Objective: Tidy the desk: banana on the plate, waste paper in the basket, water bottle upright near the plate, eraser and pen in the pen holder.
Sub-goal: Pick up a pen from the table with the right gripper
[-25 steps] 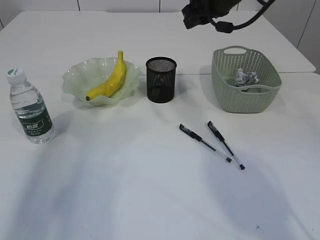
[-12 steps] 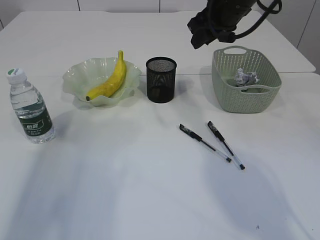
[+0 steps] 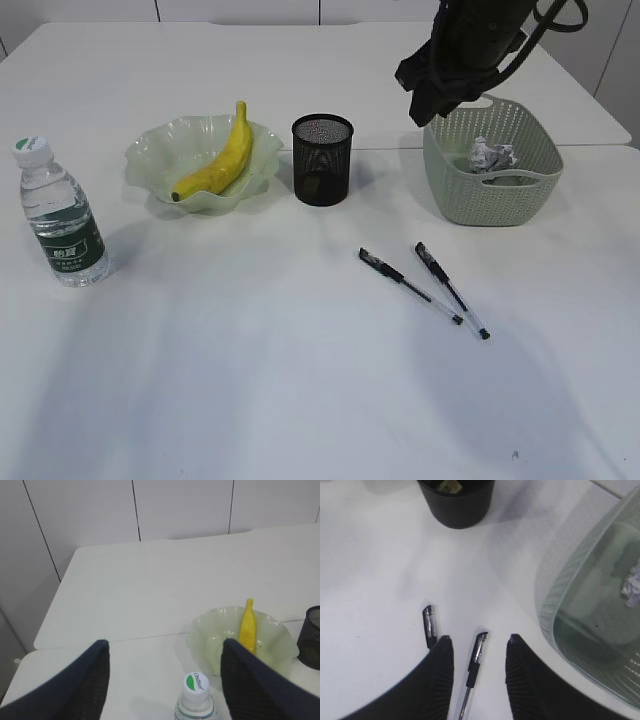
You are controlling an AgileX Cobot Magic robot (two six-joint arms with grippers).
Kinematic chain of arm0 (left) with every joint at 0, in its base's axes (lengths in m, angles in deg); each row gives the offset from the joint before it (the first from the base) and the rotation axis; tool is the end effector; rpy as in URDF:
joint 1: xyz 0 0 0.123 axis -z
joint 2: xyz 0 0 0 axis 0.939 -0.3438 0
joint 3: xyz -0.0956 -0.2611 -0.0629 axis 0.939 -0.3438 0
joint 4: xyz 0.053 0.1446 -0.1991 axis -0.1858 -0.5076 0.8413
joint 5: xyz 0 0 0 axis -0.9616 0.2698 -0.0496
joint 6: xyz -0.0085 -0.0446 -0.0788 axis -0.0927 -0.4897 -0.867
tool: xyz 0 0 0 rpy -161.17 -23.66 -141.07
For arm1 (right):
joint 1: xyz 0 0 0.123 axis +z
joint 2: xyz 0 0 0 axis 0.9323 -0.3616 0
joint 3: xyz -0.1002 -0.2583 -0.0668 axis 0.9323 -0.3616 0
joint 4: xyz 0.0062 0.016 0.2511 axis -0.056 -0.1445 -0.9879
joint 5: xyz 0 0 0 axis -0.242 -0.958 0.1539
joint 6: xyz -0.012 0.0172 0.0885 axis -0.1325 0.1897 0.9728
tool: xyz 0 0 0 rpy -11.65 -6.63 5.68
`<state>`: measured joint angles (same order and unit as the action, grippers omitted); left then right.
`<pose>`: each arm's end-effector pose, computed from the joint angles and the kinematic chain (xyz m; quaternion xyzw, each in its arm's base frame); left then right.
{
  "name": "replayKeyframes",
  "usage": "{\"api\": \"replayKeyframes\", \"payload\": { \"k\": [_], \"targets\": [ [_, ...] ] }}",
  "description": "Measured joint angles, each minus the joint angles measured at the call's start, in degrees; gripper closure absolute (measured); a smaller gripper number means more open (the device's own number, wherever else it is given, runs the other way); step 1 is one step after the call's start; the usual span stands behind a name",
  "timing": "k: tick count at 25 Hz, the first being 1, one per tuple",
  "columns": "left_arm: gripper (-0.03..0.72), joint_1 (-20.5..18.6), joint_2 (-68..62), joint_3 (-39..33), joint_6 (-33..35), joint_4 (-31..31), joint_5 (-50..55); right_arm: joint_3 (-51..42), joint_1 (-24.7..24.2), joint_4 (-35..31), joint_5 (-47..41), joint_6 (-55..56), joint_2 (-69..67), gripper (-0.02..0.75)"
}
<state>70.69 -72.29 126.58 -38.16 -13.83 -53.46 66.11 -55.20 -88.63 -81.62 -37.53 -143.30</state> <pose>0.1960 -0.0006 0.3589 0.0047 0.7761 0.0098 0.6305 0.4519 0.1179 0.2980 -0.2693 0.9402 0.0383 0.2049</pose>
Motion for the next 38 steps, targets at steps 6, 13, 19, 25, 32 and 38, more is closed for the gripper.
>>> {"api": "replayKeyframes", "payload": {
  "k": [6,13,19,25,32,38],
  "targets": [
    [0.195,0.0,0.0,3.6,-0.1,0.0,1.4,0.0,0.0,3.1,-0.7,5.5,0.0,0.473],
    [0.195,0.0,0.1,4.6,-0.1,0.0,2.7,0.0,0.0,7.4,-0.8,11.9,0.0,0.473],
    [0.195,0.0,0.1,4.7,-0.1,0.0,2.9,-2.6,0.0,10.5,-0.8,12.4,-0.7,0.473],
    [0.195,0.0,0.1,4.7,-0.1,0.0,3.0,-5.3,0.0,9.0,-0.8,12.9,-4.3,0.473],
    [0.195,0.0,0.1,4.7,-0.1,0.0,3.1,-5.9,0.0,7.8,-0.6,13.7,-6.3,0.473],
    [0.195,0.0,0.1,4.7,-0.1,0.0,3.3,-6.2,0.0,5.1,-0.5,13.7,-9.2,0.473]
  ]
}}
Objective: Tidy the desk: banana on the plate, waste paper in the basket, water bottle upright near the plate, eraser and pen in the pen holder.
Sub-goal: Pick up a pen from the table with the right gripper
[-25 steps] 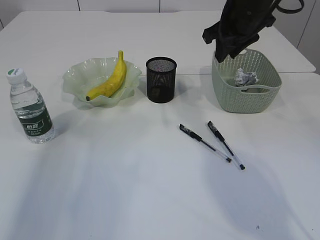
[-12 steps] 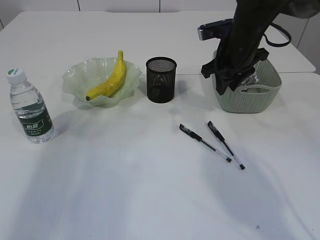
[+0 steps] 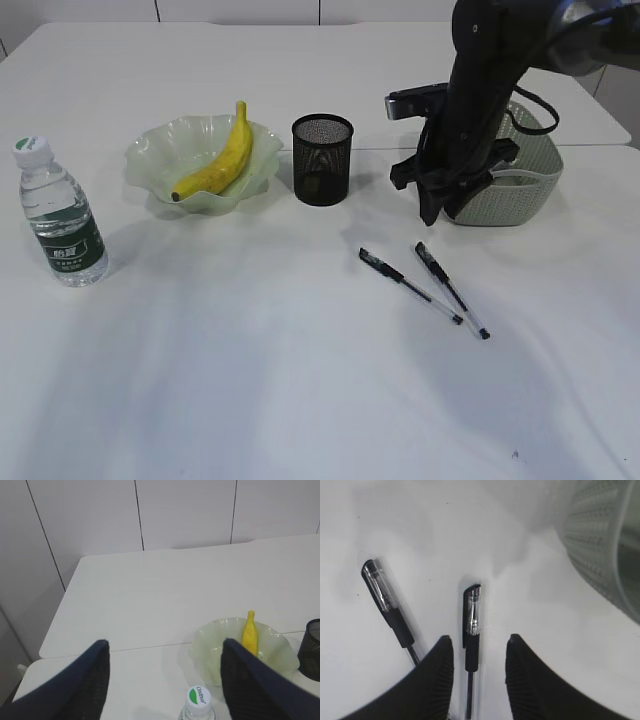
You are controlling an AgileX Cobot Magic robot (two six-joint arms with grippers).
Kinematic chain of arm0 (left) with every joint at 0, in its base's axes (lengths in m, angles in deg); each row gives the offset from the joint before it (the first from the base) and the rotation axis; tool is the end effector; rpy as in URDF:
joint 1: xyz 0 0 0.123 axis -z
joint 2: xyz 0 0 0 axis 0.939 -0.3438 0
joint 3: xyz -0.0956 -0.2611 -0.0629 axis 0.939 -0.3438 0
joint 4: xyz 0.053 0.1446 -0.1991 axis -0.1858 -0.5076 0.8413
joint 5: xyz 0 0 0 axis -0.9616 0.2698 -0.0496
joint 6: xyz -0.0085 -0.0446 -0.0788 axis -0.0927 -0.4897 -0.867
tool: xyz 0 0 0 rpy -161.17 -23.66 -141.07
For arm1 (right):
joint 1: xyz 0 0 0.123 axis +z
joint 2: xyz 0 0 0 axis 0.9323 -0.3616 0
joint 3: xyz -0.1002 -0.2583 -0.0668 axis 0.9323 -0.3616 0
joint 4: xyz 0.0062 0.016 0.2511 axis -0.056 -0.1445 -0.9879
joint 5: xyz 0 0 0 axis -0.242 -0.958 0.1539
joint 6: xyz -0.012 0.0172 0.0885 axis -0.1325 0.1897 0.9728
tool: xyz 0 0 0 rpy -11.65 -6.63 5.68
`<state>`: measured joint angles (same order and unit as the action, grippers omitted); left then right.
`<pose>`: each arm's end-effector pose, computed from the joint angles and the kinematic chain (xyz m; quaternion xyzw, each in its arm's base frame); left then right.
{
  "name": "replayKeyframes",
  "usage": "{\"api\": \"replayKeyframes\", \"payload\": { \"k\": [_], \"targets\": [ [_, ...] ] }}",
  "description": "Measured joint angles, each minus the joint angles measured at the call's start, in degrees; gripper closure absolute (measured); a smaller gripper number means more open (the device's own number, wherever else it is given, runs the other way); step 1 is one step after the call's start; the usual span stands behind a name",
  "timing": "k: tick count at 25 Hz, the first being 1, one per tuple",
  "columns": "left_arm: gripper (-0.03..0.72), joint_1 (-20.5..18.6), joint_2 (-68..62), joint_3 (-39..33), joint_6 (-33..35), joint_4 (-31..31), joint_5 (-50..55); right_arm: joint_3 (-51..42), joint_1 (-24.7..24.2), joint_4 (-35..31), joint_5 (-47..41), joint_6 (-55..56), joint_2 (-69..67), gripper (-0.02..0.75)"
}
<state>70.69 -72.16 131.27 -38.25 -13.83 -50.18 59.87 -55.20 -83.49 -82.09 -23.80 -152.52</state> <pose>0.1943 0.0002 0.3821 0.0005 0.7674 0.0120 0.6411 0.4633 0.1127 0.1912 -0.1638 0.9843 0.0083 0.0650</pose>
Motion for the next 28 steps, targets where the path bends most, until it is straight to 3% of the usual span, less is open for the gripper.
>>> {"api": "replayKeyframes", "payload": {
  "k": [28],
  "targets": [
    [0.195,0.0,0.0,0.0,0.0,0.0,0.0,-2.0,0.0,-0.3,0.7,1.6,-3.1,0.473]
  ]
}}
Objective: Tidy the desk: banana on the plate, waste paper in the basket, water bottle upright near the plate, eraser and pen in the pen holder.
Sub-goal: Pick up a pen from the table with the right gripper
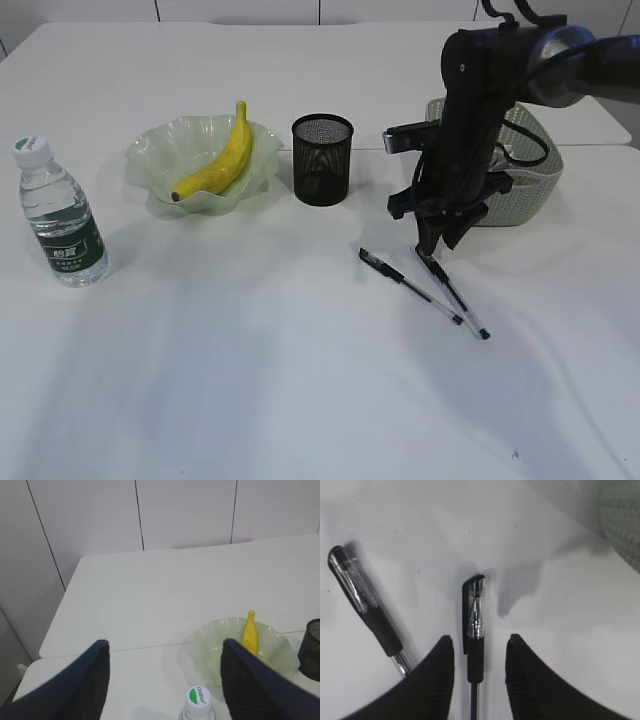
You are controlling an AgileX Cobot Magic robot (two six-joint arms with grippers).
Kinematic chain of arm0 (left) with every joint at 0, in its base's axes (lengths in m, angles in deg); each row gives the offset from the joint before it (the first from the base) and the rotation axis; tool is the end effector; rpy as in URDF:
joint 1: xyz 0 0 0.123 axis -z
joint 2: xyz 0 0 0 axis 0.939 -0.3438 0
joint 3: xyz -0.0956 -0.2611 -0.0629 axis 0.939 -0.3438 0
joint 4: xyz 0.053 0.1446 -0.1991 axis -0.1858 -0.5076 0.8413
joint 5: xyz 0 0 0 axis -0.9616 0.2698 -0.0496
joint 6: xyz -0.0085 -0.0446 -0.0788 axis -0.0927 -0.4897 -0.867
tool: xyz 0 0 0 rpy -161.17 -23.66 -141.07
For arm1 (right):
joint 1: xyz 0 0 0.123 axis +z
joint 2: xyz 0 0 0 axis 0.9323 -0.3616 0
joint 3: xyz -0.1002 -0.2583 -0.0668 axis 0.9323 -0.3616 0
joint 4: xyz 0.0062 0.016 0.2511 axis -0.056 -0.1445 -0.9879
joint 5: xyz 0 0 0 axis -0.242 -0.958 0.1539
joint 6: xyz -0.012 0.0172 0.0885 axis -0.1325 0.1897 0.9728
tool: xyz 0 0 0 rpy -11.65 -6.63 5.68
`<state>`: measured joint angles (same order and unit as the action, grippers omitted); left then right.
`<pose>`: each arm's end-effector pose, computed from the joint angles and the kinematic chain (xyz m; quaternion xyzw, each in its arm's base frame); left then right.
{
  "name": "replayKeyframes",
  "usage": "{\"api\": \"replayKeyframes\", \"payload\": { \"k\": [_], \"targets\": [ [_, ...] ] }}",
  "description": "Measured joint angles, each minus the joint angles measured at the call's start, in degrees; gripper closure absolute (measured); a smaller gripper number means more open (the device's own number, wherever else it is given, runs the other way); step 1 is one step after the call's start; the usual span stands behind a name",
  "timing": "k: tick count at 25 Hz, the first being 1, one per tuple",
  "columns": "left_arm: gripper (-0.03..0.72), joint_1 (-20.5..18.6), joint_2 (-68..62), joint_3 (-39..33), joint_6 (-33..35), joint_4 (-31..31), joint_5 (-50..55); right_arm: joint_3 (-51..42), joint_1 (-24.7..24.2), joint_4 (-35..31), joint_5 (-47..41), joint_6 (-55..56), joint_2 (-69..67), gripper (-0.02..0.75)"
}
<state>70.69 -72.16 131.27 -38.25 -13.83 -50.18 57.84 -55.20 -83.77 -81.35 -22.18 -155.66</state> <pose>0.1943 0.0002 0.3821 0.0005 0.7674 0.0120 0.6411 0.4625 0.1130 0.1561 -0.1492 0.9884 0.0082 0.0262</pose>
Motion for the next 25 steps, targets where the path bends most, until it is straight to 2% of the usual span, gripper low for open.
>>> {"api": "replayKeyframes", "payload": {
  "k": [25],
  "targets": [
    [0.196,0.0,0.0,0.0,0.0,0.0,0.0,0.0,0.0,-0.8,0.1,0.1,-2.0,0.472]
  ]
}}
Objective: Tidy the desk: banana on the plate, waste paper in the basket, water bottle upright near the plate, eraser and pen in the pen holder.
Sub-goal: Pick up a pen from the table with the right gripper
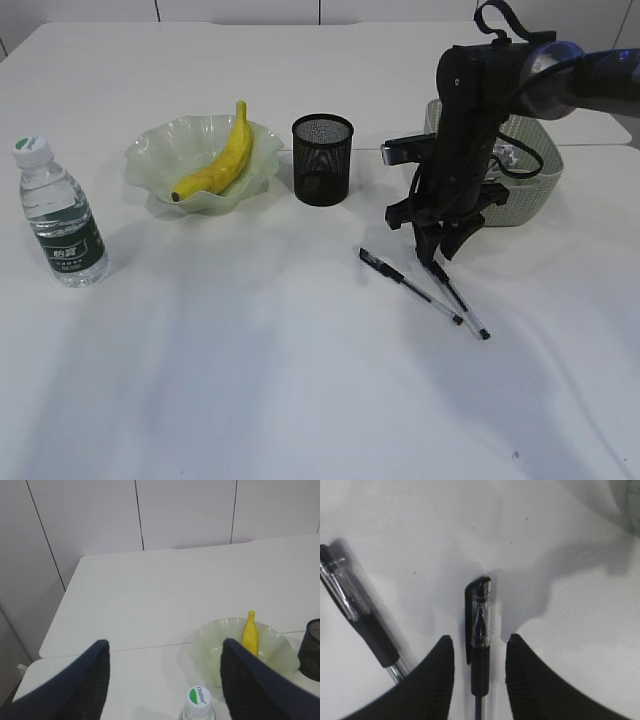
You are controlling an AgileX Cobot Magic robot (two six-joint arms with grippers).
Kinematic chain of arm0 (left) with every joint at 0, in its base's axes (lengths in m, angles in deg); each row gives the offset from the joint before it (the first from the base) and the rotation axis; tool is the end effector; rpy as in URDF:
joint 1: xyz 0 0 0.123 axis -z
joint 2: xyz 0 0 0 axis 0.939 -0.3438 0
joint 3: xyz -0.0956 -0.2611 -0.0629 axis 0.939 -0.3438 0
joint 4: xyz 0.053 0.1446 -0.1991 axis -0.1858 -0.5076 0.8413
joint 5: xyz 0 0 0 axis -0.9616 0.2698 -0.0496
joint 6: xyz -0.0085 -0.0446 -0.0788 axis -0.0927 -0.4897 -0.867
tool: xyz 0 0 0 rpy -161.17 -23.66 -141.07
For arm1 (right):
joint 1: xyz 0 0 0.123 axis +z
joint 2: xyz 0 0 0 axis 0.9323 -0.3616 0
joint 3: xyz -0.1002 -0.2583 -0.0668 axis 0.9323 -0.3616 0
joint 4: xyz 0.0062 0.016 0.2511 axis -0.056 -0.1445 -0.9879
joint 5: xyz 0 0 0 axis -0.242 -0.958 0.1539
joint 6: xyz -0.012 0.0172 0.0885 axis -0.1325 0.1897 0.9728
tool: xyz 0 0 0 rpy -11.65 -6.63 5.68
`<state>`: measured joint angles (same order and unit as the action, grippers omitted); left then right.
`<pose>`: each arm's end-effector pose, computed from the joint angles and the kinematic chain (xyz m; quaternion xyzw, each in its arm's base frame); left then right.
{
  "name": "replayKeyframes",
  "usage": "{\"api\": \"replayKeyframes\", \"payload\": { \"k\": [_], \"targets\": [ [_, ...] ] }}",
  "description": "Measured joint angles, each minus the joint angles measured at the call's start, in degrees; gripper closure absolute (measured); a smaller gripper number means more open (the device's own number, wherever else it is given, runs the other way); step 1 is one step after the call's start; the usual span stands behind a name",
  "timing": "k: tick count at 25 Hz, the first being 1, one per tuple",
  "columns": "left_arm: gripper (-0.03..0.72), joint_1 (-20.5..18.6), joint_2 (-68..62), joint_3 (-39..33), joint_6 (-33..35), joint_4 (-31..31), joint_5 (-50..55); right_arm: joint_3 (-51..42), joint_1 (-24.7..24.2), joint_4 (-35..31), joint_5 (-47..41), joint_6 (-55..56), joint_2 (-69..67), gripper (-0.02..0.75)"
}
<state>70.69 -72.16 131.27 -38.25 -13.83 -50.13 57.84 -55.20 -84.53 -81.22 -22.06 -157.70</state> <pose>0.1943 0.0002 0.3820 0.0005 0.7676 0.0120 0.6408 0.4633 0.1143 0.1391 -0.1459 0.9892 0.0129 0.0091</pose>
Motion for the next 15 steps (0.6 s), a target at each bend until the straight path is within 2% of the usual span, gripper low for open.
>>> {"api": "replayKeyframes", "payload": {
  "k": [15],
  "targets": [
    [0.198,0.0,0.0,0.0,0.0,0.0,0.0,0.0,0.0,0.0,0.0,0.1,0.0,0.472]
  ]
}}
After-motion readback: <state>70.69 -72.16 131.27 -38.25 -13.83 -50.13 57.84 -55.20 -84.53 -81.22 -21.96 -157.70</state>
